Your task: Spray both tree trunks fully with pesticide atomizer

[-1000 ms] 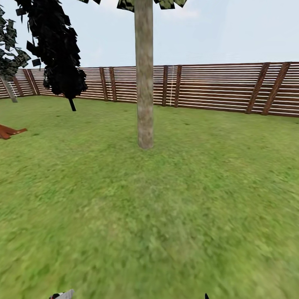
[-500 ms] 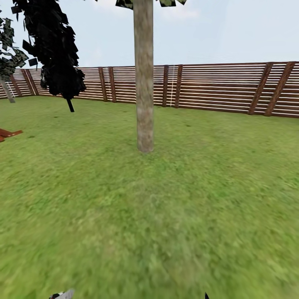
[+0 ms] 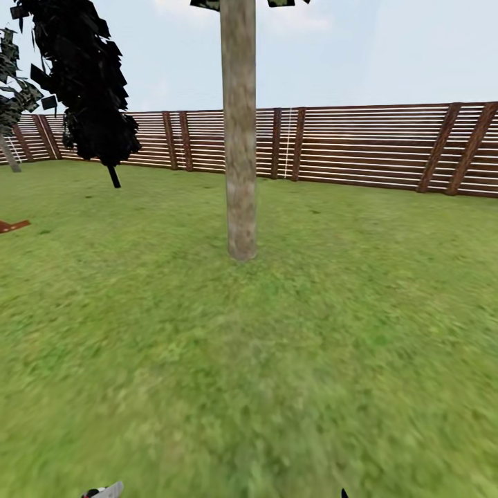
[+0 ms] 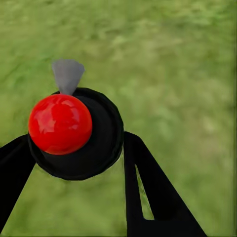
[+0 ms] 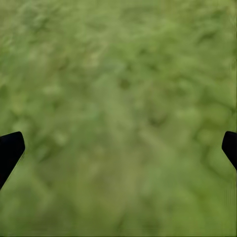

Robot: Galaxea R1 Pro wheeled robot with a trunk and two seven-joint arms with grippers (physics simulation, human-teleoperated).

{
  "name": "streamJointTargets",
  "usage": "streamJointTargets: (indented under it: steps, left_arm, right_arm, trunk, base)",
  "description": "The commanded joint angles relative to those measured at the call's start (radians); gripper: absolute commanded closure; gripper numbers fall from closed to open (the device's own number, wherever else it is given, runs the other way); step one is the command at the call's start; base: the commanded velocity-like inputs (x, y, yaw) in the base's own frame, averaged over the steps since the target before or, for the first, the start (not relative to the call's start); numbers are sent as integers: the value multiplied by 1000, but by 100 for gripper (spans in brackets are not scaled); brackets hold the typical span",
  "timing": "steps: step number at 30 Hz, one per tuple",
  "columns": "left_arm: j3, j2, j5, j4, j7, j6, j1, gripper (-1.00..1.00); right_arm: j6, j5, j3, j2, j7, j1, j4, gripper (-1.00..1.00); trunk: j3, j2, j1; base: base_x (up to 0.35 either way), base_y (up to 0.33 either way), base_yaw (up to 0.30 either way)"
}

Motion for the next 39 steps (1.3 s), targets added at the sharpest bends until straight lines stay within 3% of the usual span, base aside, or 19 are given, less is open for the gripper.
streamJointTargets:
  steps: [1,39]
  left_arm:
    - [0,0,0,0,0,0,0,100]
    - [0,0,0,-1,0,0,0,100]
  right_arm:
    - [0,0,0,0,0,0,0,-100]
    - [0,0,0,0,0,0,0,-100]
  trunk:
    - [0,0,0]
    - [0,0,0]
  base:
    - [336,0,0]
    - [336,0,0]
